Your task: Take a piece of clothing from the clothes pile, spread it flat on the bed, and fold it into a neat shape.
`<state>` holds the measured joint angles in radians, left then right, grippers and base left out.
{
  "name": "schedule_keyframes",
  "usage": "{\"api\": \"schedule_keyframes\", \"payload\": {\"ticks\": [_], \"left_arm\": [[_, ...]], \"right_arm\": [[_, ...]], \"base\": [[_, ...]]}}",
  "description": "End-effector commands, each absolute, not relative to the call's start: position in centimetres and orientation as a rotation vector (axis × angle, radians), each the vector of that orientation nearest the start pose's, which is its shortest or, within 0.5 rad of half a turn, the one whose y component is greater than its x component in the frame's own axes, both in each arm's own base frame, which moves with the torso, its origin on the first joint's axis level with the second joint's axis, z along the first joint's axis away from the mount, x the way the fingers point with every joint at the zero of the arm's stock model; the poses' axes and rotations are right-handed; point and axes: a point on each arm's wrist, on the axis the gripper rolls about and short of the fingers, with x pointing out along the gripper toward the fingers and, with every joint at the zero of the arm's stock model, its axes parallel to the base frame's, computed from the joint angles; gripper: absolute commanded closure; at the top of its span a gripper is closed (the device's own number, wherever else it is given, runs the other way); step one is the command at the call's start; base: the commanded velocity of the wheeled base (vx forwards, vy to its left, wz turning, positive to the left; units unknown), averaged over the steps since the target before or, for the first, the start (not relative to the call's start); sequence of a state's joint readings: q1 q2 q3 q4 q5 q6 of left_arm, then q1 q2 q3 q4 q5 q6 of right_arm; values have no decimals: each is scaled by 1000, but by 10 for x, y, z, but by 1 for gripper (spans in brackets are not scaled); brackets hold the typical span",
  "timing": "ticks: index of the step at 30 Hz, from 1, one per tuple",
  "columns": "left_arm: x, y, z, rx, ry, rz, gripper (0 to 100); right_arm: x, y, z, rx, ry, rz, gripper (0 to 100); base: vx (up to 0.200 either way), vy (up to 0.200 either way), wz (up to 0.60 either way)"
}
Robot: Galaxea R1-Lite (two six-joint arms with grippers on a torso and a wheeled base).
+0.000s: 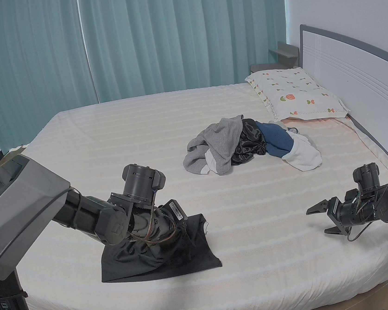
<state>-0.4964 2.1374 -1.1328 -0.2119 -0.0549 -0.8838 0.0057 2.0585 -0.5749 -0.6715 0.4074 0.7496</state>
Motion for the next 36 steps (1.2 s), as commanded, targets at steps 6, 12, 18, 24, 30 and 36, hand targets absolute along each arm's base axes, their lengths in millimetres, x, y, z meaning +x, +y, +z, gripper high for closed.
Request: {"api": "schedule_keyframes", "payload": {"ticks": [6, 12, 18, 24, 30, 36], "left_arm": [[344, -194, 73, -664, 948, -143, 0], [337, -191, 82, -669, 939, -150, 0], [328, -164, 85, -696, 948, -110, 0], [320, -140, 81, -792, 956, -94, 0], [313, -115, 76, -878, 928, -63, 0], [303, -102, 67, -911, 944, -14, 0]], "right_arm": [[300, 11, 23, 858, 921, 71, 0], [300, 12, 23, 855, 926, 74, 0], [301, 27, 27, 829, 923, 115, 0], [303, 52, 35, 788, 919, 195, 0], [308, 80, 42, 751, 913, 289, 0], [313, 108, 46, 723, 914, 369, 0]], "base": [[0, 0, 0], [0, 0, 0], [0, 0, 0], [0, 0, 0], [0, 200, 0], [0, 200, 0]]}}
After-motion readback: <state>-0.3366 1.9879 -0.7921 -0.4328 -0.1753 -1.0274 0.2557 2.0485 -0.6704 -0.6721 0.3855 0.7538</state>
